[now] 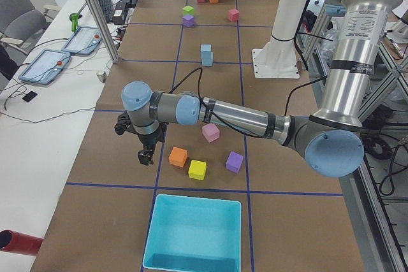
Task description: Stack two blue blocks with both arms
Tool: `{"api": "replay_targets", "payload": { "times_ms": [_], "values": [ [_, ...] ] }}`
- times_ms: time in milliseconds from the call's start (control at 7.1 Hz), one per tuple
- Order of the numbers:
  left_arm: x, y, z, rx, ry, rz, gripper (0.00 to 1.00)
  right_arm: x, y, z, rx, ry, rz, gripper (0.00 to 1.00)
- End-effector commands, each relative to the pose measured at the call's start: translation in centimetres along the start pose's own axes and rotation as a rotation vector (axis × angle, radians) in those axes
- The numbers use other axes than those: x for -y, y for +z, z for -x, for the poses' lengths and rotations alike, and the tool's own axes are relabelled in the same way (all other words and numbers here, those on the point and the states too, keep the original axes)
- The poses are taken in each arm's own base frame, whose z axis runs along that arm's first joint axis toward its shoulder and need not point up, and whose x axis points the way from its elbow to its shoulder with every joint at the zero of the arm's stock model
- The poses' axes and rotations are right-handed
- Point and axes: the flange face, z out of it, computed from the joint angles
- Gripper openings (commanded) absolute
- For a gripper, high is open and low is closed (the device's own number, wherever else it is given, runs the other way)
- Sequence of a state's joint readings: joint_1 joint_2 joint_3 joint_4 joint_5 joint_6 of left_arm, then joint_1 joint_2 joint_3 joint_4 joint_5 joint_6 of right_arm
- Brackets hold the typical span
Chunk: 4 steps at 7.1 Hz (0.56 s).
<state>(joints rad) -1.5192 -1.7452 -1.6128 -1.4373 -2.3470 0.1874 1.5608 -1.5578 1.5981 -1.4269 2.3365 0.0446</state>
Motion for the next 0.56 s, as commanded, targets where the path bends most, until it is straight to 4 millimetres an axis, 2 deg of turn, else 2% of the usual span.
{"api": "replay_targets", "payload": {
  "times_ms": [0, 423],
  "values": [
    [-0.56, -0.53, 0.9, 0.003, -0.018, -0.009, 0.98, 0.03, -0.92, 0.29, -0.011, -0.017, -0.02, 1.0],
    [-0.83, -0.44, 1.18, 0.002, -0.028, -0.003, 0.98, -0.23, -1.14, -0.19, -0.077, -0.034, -0.041, 1.0]
  ]
}}
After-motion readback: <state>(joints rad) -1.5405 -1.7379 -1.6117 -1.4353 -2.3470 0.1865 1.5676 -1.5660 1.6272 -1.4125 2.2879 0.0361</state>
